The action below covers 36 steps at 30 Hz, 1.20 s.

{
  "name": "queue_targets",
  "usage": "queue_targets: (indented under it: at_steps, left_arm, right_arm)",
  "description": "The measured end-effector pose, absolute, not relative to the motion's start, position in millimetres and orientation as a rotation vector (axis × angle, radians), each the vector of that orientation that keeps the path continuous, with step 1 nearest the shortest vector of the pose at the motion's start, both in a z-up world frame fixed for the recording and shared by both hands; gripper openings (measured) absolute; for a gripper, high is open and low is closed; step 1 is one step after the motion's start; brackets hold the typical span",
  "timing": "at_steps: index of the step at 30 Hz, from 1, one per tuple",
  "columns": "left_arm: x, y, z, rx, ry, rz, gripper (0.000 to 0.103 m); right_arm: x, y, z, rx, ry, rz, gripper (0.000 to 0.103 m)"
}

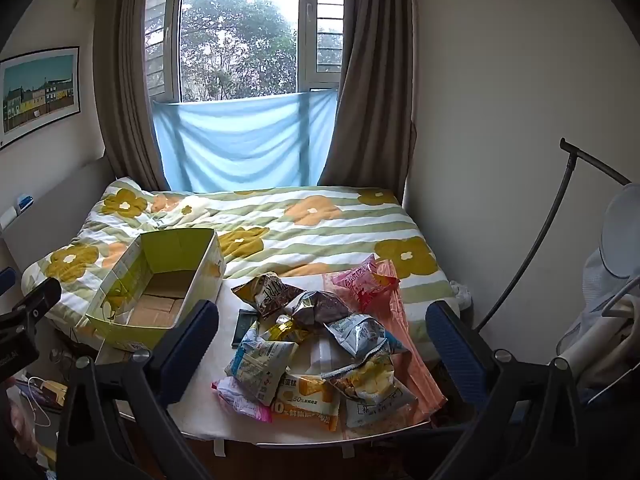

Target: Organize snacks

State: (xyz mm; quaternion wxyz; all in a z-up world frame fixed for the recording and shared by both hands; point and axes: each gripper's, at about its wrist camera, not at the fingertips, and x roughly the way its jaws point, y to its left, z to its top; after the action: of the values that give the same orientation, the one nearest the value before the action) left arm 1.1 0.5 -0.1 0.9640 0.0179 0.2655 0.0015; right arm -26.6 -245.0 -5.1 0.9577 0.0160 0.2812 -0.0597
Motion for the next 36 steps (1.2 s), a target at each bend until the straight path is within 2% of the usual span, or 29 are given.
queue_targets:
  at_steps: [36]
  left_arm:
    - [3.6,-3.8,-0.9,0.035,0.535,-0.042,0.103]
  right_arm:
    - [-24.8,-245.0,-6.7,0.034,0.579,-0.121,0.103]
